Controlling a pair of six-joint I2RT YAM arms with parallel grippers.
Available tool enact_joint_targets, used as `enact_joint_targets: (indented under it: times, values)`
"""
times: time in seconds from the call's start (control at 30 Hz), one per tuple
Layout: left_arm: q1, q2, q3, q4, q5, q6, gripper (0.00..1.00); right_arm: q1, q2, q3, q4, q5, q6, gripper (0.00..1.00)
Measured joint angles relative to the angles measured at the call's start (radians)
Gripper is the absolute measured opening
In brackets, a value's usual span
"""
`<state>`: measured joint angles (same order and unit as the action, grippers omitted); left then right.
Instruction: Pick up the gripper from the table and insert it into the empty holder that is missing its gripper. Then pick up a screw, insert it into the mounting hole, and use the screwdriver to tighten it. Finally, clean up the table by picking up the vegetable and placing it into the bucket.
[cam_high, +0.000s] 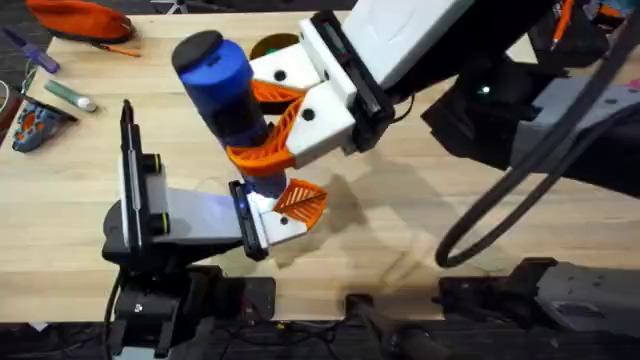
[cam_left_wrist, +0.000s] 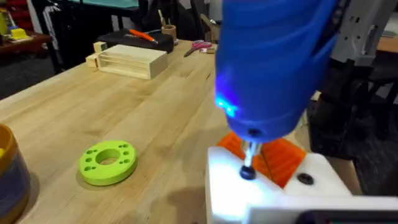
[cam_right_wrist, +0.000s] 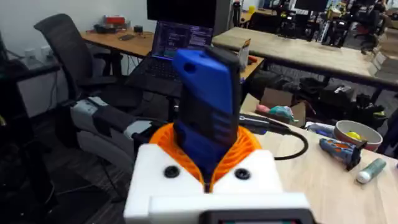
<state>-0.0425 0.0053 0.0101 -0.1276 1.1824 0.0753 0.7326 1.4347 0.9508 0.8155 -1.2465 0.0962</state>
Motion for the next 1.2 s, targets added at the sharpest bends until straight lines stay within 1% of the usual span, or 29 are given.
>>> enact_joint_targets:
  times: [1.2]
  values:
    - [0.000, 0.000, 0.000, 0.000, 0.000, 0.000, 0.016, 0.000, 0.019, 0.000, -0.021, 0.000, -0.019, 0.026]
